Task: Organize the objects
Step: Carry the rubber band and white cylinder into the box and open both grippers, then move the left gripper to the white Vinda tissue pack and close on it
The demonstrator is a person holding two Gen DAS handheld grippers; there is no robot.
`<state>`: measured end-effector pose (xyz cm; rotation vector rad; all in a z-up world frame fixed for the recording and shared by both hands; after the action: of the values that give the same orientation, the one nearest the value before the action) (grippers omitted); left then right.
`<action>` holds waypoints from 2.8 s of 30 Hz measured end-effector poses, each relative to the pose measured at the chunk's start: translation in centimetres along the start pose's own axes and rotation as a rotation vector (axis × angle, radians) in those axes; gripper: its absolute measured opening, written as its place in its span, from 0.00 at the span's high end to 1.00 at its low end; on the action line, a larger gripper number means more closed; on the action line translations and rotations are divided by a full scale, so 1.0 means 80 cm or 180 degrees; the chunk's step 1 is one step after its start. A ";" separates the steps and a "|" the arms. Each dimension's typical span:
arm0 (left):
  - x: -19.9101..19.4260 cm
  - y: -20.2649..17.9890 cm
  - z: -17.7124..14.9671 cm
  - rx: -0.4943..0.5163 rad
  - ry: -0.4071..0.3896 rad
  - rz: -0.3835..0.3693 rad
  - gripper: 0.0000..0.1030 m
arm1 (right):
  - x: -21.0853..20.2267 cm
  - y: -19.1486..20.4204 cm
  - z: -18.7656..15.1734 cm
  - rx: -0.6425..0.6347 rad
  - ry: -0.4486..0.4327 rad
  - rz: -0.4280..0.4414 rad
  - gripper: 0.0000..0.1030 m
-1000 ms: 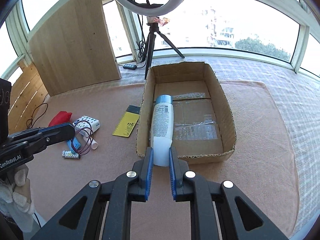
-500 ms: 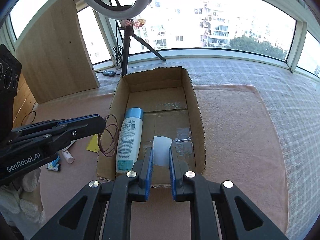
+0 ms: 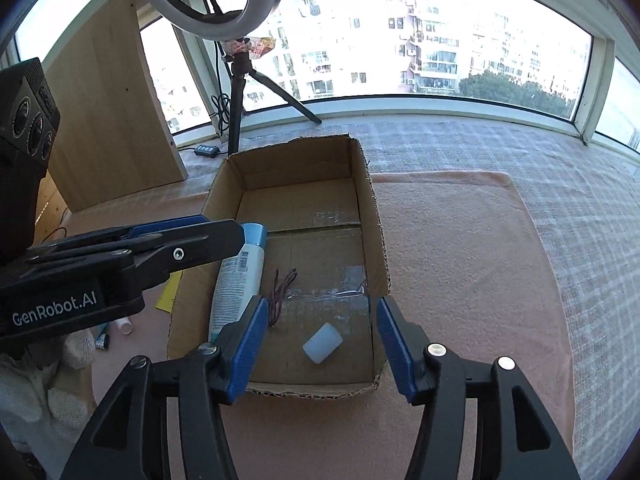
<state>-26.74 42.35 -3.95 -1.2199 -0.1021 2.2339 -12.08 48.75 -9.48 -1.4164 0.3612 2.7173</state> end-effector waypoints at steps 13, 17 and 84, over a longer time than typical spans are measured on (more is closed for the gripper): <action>-0.046 0.024 -0.025 -0.0056 -0.0086 0.0099 0.54 | -0.009 0.015 -0.014 0.0105 0.0030 0.0092 0.48; -0.067 0.036 -0.044 -0.0069 -0.0079 0.0110 0.54 | -0.012 0.029 -0.024 0.0112 0.0041 0.0137 0.47; -0.063 0.294 -0.083 -0.0511 0.0505 0.0841 0.54 | -0.050 0.118 -0.147 0.0539 0.0373 0.0377 0.45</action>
<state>-30.18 18.96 -11.86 -1.5720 -0.0617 2.3779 -1.80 37.06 -10.99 -1.5564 0.6857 2.6231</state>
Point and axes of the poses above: each gripper's, at about its wrist camera, not at the fingertips, and x roughly the way its jaws point, y to its left, z to its top, the point moved 6 cm from there along x, roughly the way its jaws point, and after that the axes turned 4 degrees about x, right-handed, at the moved point
